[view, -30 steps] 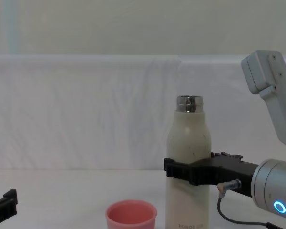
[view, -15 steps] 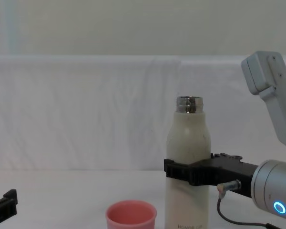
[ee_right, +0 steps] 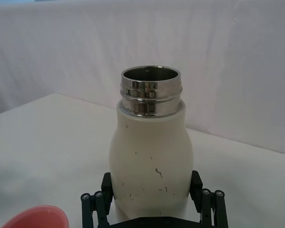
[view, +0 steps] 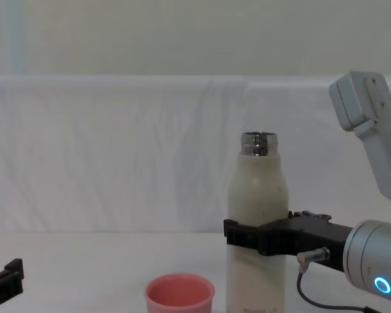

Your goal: Grasp the thermos with one hand and pour water into the cup lid.

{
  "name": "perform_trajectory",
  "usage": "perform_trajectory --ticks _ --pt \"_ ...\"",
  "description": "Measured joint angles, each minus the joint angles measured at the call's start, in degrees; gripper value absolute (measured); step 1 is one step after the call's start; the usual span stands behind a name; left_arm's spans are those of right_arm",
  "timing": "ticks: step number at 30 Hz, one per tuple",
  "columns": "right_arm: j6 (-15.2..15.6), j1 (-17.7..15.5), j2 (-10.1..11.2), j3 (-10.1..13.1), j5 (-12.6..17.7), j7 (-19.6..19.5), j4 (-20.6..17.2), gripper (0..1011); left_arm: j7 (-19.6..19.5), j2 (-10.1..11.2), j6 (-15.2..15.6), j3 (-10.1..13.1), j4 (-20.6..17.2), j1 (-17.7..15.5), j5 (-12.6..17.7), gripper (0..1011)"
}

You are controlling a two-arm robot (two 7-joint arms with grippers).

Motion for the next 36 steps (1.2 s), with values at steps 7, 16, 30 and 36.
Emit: perform_trajectory --ticks 7,16,30,36 --pt "0.0 0.0 0.0 0.0 0.0 0.0 0.0 1001 0.0 0.0 0.0 0.0 0.0 0.0 0.0 1001" --pt "0.0 0.0 0.0 0.0 -0.1 0.0 0.0 1001 0.0 0.0 0.0 0.0 0.0 0.0 0.0 1001" --pt "0.4 -1.3 0.8 0.6 1.4 0.3 -2.0 1001 0.0 0.0 0.0 0.0 0.0 0.0 0.0 1001" --pt "0.6 -2.5 1.6 0.9 2.0 0.3 -3.8 1001 0.0 0.0 0.0 0.0 0.0 0.0 0.0 1001"
